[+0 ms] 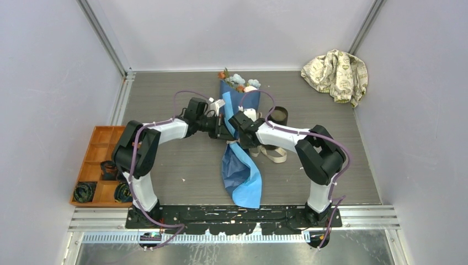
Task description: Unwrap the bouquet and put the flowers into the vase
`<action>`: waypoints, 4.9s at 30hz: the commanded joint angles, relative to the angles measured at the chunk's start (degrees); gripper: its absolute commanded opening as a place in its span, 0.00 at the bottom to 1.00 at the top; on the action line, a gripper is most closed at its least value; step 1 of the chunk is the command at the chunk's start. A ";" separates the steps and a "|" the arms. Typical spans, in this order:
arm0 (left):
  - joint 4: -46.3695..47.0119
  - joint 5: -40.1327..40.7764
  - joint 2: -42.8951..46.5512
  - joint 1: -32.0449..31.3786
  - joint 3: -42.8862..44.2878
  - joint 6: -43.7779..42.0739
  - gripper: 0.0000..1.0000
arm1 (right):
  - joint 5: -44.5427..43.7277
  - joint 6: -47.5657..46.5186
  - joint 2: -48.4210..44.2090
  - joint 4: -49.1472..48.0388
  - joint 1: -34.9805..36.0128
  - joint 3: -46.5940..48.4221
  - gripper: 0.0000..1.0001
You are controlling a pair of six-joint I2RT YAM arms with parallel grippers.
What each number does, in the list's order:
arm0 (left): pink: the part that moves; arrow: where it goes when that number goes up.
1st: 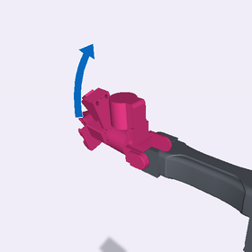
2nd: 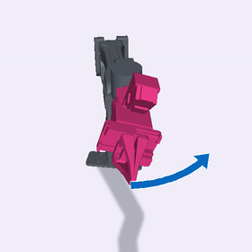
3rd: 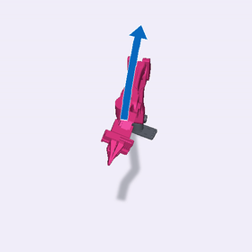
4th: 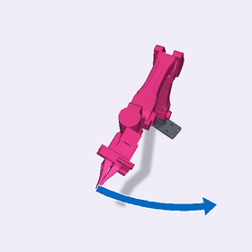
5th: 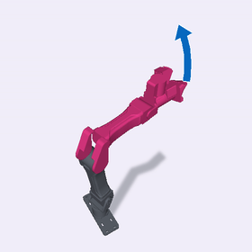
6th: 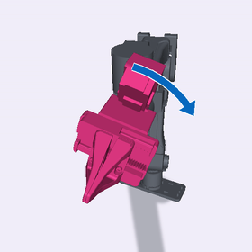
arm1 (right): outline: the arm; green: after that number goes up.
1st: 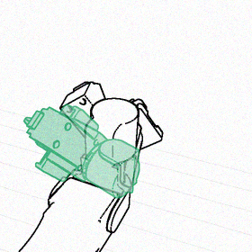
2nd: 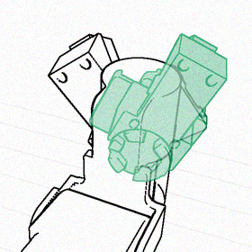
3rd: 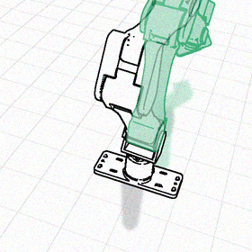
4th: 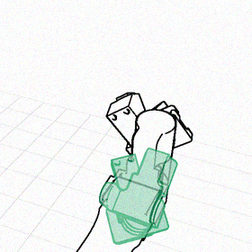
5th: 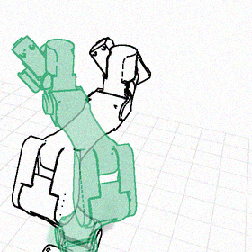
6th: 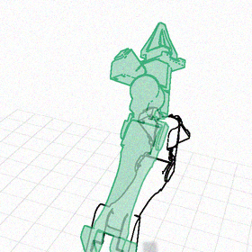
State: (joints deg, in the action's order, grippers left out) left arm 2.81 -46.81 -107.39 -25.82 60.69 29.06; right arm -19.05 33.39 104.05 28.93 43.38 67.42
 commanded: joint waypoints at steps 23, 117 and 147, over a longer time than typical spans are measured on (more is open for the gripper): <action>-9.65 14.35 7.50 -0.28 0.98 -2.88 0.10 | -7.60 4.58 11.80 8.16 -6.16 17.46 0.24; -15.31 -6.21 -2.45 -1.42 20.44 -16.72 0.05 | -2.76 5.35 5.52 1.76 -6.13 12.71 0.38; -13.30 -0.80 0.10 0.12 22.42 -12.35 0.04 | 8.90 6.89 -0.26 -4.15 -6.34 9.39 0.39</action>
State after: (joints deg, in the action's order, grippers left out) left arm -13.78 -47.05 -109.19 -26.13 82.48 15.16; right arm -12.86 38.65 101.34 28.01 37.01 76.60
